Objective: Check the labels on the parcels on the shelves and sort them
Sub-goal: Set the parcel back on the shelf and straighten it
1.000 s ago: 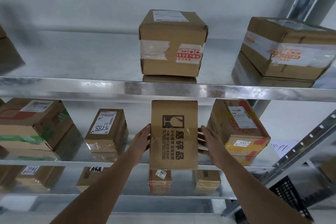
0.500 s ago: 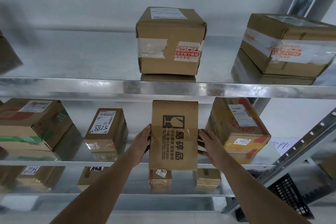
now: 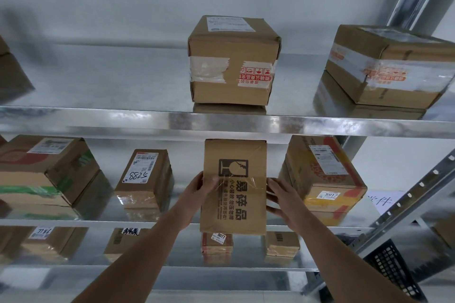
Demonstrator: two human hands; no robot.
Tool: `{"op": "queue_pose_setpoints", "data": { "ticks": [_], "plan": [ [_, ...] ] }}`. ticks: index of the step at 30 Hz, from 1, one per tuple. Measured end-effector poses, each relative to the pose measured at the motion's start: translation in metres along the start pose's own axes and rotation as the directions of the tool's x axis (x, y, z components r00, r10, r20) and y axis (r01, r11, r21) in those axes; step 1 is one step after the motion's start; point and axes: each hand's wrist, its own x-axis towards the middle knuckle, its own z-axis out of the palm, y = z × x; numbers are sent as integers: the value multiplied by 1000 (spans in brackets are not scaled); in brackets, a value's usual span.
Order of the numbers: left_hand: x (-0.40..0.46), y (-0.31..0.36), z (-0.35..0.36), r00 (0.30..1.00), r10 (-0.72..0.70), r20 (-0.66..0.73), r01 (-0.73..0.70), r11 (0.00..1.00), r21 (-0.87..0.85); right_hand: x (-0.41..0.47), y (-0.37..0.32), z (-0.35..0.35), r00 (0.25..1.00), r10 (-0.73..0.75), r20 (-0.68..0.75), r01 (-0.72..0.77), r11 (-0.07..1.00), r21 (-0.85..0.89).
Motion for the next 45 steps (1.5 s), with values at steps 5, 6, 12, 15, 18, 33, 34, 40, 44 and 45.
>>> {"op": "queue_pose_setpoints", "data": {
  "ticks": [5, 6, 12, 15, 18, 33, 34, 40, 44, 45],
  "plan": [
    [1, -10, -10, 998, -51, -41, 43, 985, -165, -3, 0, 2, 997, 74, 38, -69, 990, -127],
    [1, -12, -13, 998, -50, -27, 44, 981, -188, -2, 0, 1, 994, 81, 80, -72, 992, -108],
    [6, -5, -10, 992, 75, -104, -87, 990, -112, -7, -9, -5, 975, -23, 221, 42, 996, -81],
    [13, -1, -7, 979, 138, -152, -147, 988, -45, -6, -13, -10, 969, -104, 224, 109, 994, -11],
    [12, 7, 4, 970, 169, -175, -166, 986, 33, -5, -16, -11, 974, -112, 198, 117, 993, -14],
    [23, 7, 16, 994, -111, 6, 110, 972, -207, -14, -15, -2, 986, -74, 148, 79, 996, -28],
    [23, 8, 17, 993, -112, 21, 114, 973, -200, -13, -15, 0, 986, -68, 149, 73, 997, -26],
    [24, 9, 17, 994, -108, 15, 109, 968, -227, -10, -20, 6, 988, -52, 146, 59, 997, -44],
    [27, 9, 14, 991, -137, -9, 131, 964, -233, -8, -21, 8, 989, -41, 139, 48, 998, -44],
    [27, 8, 13, 990, -141, -11, 134, 964, -227, -8, -22, 8, 989, -40, 140, 46, 998, -41]
  ]
}}
